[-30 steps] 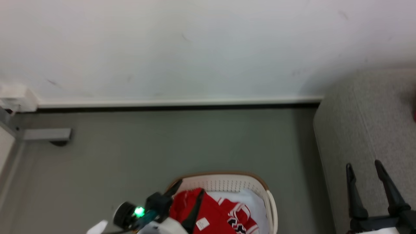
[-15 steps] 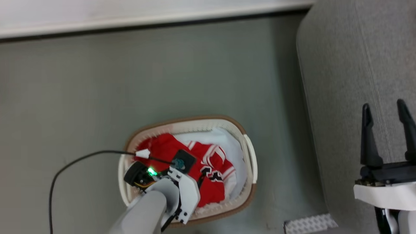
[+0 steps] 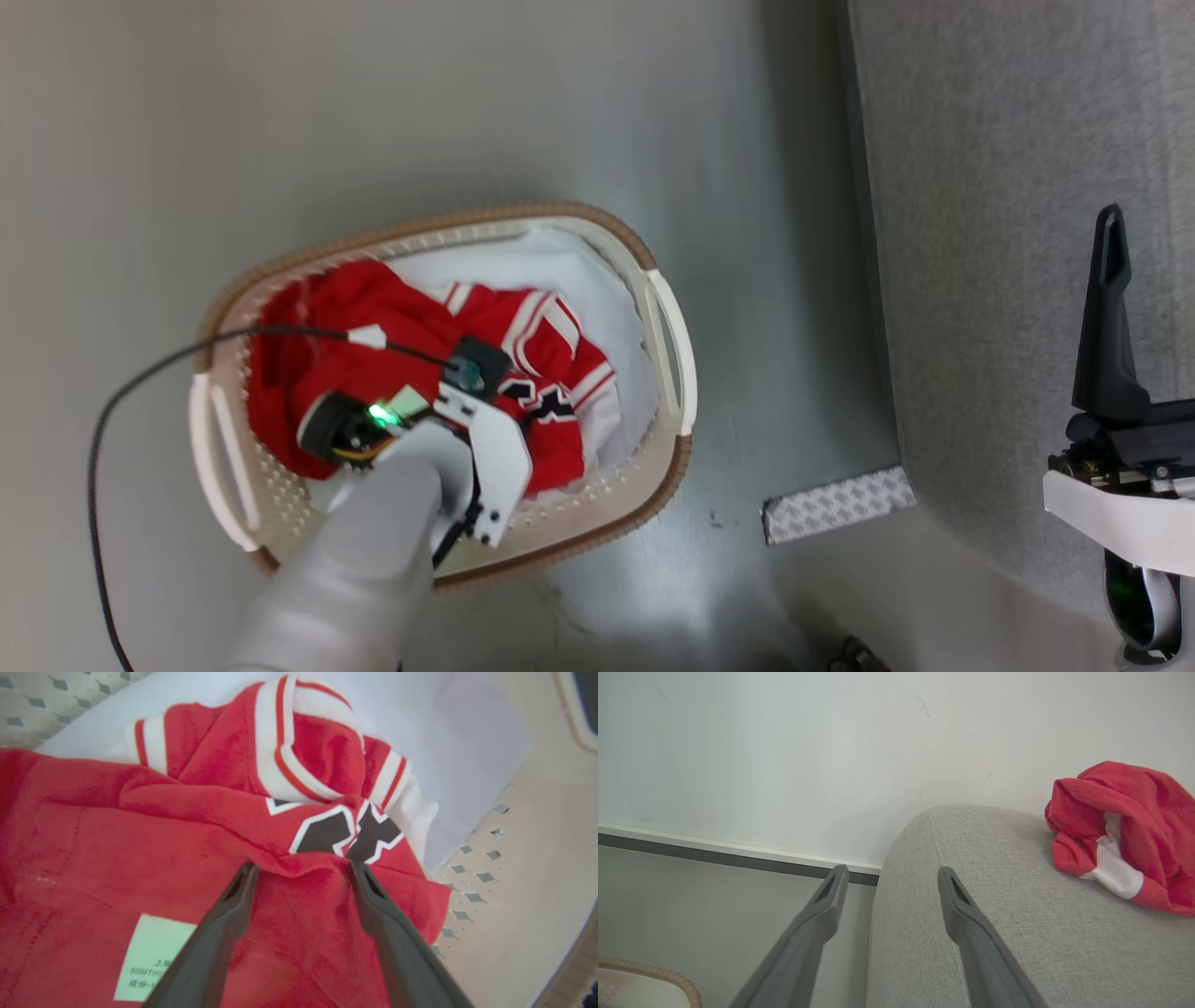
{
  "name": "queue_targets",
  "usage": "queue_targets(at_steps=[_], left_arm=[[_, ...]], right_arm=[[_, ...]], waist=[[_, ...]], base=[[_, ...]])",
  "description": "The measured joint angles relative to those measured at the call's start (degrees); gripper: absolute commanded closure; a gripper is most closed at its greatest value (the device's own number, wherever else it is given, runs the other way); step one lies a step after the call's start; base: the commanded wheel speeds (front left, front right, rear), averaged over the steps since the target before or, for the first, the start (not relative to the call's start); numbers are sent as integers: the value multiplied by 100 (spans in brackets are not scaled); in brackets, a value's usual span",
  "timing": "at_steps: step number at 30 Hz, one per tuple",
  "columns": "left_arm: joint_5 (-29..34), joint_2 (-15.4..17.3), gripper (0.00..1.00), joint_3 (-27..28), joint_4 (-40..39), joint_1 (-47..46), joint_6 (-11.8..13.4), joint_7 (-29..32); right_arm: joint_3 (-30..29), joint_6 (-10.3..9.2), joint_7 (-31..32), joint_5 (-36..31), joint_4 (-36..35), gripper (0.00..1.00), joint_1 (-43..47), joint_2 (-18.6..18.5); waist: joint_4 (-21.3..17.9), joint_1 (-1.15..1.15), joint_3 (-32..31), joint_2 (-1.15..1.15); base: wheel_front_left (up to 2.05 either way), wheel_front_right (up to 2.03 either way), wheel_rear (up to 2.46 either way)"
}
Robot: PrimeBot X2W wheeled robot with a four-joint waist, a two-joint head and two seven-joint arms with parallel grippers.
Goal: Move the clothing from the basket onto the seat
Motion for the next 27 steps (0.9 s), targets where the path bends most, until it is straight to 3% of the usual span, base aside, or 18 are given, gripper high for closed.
queue_targets(at_steps=[8,10,11,18,27], left_arm=[[35,69,0,-111,426,-558,26,-241],[40,70,92,-136,498,-600,-14,-355],[42,73,100,-176,528,-619,-24,-408],[-127,42,100,-312,646,-640,-133,-714],[-1274,12,100,-981,-158,-140,-141,-1144]], right_arm=[[114,0,0,-11,-285,0,-72,2],[120,0,-1,-73,-336,0,-62,-1],[126,0,-1,-136,-368,0,-54,1],[32,0,-1,-263,-435,0,-10,2],[-26,0,-1,-366,-115,0,50,3]], waist=[[-129,0,671,0],[-69,0,753,0],[-22,-1,776,0],[218,-1,800,0],[491,-1,122,0]], base=[[15,15,15],[20,20,20],[16,16,16],[4,4,4],[0,0,0]])
